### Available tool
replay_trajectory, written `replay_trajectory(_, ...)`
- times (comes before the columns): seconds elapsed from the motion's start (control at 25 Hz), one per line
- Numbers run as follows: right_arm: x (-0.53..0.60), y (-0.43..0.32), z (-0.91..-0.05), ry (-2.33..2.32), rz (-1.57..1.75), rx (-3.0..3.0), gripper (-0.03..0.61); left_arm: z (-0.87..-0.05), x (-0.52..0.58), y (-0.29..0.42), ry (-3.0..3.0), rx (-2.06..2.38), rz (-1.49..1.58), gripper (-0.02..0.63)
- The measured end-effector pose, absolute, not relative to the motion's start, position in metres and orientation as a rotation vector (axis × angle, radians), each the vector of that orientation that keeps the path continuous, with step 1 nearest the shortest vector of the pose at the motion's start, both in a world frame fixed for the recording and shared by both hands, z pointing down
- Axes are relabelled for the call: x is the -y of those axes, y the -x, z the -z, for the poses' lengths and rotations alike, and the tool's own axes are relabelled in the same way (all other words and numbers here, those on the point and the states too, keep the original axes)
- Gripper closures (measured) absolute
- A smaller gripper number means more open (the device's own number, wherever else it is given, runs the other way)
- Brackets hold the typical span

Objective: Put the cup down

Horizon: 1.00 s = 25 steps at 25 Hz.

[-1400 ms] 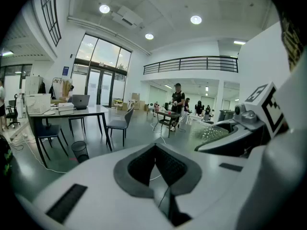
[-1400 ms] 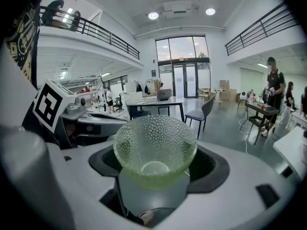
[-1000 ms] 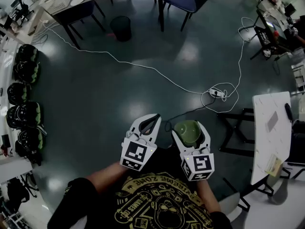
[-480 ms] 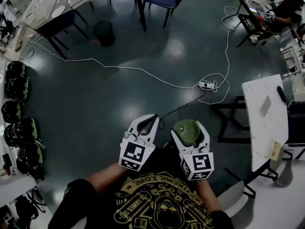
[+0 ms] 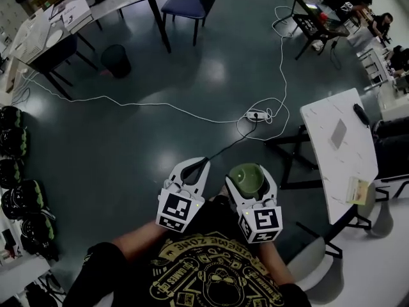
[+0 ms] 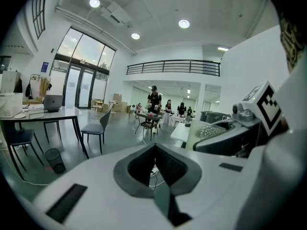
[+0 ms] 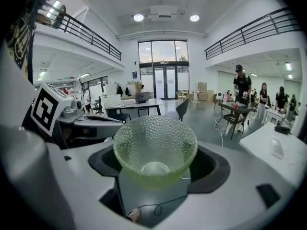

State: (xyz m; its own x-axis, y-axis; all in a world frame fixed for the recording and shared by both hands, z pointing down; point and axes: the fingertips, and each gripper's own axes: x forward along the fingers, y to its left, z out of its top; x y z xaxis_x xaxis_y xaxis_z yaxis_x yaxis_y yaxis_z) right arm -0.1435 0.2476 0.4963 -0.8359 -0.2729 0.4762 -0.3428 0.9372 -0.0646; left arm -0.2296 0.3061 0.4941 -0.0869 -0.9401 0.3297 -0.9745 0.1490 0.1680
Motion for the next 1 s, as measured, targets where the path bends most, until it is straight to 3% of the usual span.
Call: replay_trajectory(1.0,-0.123,0.054,-0.491,-0.631,-0.319,2.626,0.190,-0.487,-0.174,0.141,-1.971,1.943,-0.208,0.603)
